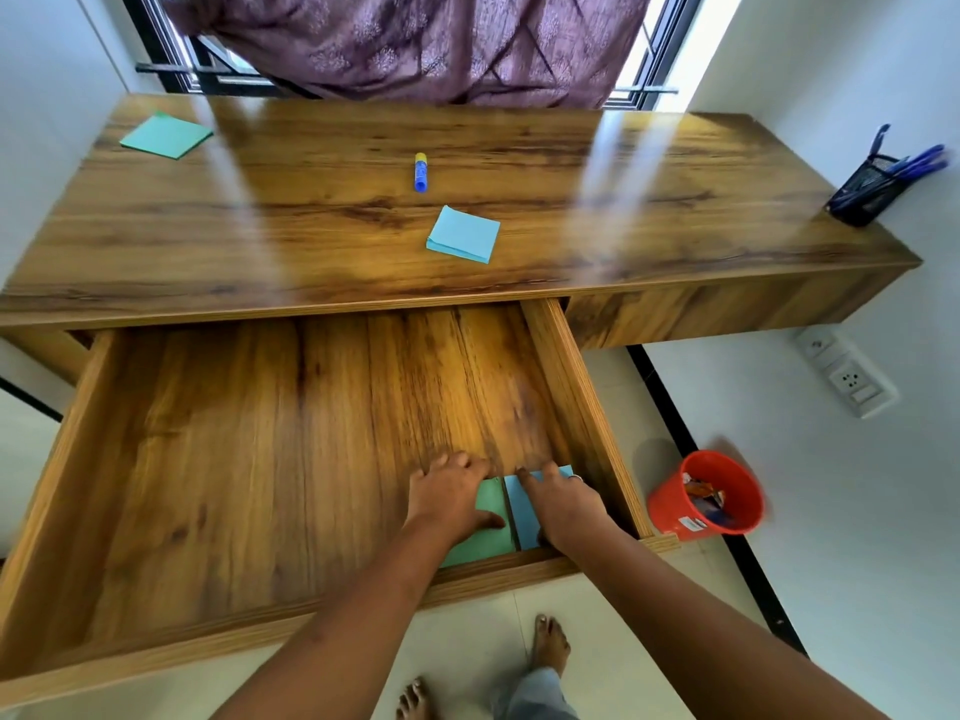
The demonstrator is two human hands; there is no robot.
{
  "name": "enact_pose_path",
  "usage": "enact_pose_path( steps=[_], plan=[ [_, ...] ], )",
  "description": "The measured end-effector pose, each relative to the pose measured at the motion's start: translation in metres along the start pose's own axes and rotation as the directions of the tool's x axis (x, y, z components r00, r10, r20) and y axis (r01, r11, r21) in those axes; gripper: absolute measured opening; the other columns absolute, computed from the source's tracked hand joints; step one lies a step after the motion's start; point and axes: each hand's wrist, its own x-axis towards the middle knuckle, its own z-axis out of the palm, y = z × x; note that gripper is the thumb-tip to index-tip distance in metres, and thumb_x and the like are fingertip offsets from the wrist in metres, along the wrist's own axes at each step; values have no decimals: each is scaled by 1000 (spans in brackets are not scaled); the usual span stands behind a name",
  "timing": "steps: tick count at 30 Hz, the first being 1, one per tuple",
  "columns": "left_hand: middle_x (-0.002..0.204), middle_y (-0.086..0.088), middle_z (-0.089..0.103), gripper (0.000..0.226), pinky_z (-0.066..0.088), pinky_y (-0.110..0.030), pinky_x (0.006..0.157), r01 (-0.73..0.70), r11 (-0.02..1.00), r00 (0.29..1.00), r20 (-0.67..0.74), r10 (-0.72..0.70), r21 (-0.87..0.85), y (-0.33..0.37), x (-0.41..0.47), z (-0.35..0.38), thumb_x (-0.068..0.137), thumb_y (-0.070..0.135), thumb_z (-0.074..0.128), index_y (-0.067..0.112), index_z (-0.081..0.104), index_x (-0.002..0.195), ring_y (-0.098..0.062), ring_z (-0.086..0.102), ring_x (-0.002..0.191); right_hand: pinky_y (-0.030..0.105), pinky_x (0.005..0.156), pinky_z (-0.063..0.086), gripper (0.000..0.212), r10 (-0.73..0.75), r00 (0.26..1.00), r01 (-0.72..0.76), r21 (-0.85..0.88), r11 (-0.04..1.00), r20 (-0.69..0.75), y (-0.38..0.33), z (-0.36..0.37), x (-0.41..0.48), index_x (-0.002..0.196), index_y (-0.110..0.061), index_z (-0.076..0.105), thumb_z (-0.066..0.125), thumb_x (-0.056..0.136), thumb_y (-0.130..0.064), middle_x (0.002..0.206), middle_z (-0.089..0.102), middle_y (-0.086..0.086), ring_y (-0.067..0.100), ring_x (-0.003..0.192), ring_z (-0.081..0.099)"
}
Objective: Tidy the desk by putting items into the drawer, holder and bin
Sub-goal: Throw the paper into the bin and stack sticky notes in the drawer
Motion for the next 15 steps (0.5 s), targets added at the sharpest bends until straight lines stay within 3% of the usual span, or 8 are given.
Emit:
enact_pose_path(
  steps=[6,11,15],
  plan=[
    [139,0,38,78,40,-45,97,-2,999,1000,-24,3,33,12,-4,-1,74,65,63,28,34,136,-22,34,129,39,92,50,80,6,1000,-6,18,1000,5,0,-1,-1,151,-25,14,64,89,-20,144,32,12,31,122,48],
    [147,-4,27,96,38,-51,100,17,998,998,59,-21,66,26,-8,-4,70,60,70,24,21,144,-27,25,135,40,94,50,81,8,1000,-8,21,1000,3,-1,0,-3,151,-24,15,65,87,-19,146,30,12,31,123,48],
    [146,-4,24,97,38,-55,100,56,997,995,76,-60,55,27,-10,-3,68,61,70,28,19,144,-28,22,135,40,93,51,82,12,1000,-13,21,1000,15,-1,0,-4,151,-24,15,65,87,-18,146,30,12,32,123,48]
  ],
)
